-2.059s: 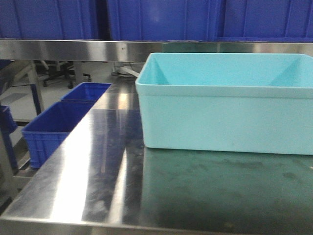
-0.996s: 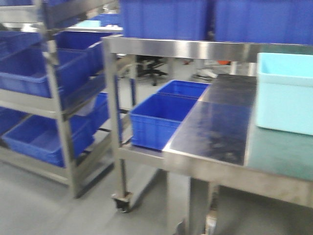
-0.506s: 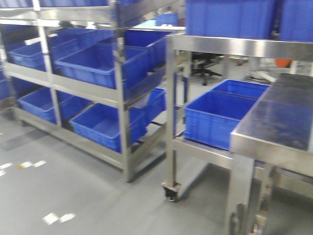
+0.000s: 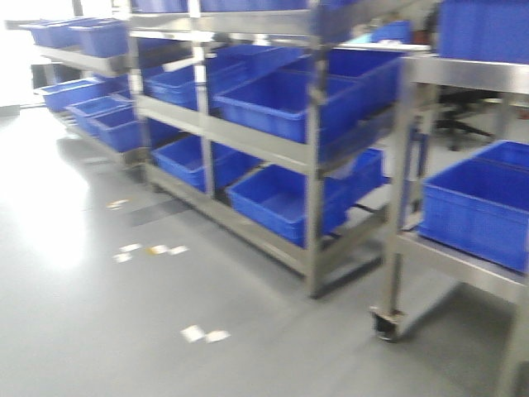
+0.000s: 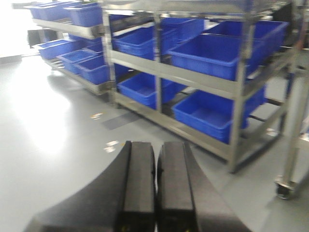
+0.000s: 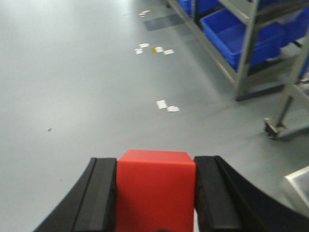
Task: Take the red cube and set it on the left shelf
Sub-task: 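Turn the base away from the table holding the cube in the right gripper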
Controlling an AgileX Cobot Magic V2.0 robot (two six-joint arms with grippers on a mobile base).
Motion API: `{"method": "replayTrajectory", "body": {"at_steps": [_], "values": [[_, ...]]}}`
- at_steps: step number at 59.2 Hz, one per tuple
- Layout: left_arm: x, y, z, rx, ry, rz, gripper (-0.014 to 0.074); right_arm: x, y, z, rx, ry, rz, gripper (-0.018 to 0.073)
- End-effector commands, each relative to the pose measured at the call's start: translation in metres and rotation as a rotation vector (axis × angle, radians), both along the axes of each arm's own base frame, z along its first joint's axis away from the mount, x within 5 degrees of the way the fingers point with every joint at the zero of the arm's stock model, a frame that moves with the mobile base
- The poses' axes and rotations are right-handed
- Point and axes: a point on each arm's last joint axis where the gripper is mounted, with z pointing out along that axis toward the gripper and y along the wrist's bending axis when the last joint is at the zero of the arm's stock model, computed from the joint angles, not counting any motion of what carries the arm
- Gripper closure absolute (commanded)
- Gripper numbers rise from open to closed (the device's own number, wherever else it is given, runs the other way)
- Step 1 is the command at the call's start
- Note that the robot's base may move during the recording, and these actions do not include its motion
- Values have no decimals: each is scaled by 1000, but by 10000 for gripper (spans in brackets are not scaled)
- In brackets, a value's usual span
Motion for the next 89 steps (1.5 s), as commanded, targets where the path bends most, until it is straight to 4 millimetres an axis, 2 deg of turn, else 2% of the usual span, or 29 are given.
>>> {"method": "replayTrajectory", "body": {"at_steps": [1, 89], "values": [[-1, 0, 1, -10, -83, -7, 495, 2, 0, 16, 31, -103, -4, 494], [-1, 0, 1, -10, -83, -7, 495, 2, 0, 15, 30, -100, -4, 494]]}}
